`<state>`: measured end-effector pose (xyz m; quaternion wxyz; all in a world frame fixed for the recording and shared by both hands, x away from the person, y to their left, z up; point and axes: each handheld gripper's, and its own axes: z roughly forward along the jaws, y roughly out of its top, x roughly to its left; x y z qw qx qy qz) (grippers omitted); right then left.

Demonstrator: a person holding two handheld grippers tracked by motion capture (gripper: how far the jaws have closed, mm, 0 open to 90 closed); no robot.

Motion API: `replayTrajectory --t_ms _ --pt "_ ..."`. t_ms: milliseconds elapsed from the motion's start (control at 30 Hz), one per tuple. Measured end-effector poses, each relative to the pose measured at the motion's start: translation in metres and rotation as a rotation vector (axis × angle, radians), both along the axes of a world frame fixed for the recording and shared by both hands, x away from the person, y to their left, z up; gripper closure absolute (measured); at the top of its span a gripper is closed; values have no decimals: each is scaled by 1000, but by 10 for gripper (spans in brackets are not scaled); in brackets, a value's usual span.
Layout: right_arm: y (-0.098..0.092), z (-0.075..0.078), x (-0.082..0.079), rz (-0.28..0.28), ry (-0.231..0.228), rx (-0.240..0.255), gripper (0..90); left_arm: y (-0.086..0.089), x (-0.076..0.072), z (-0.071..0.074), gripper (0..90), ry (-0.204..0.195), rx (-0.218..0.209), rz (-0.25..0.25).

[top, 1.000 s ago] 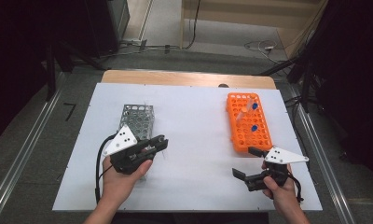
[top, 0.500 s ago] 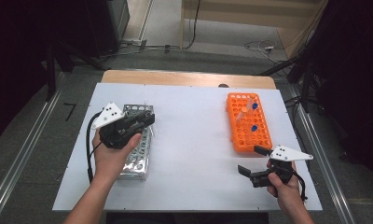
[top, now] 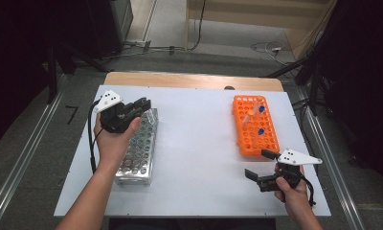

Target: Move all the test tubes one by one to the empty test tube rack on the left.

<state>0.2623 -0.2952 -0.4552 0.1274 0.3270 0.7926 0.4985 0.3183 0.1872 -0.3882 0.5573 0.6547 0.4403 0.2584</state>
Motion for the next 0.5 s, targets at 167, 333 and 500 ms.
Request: replayTrajectory --t_ms 167,333,500 --pt "-1 0 0 -1 -2 0 0 -2 13 -4 766 14 10 23" --pt "-2 0 0 -2 -3 3 0 -5 21 -11 766 26 34 58" --pt "-2 0 0 -2 -1 5 0 -5 27 -16 766 21 57 85"
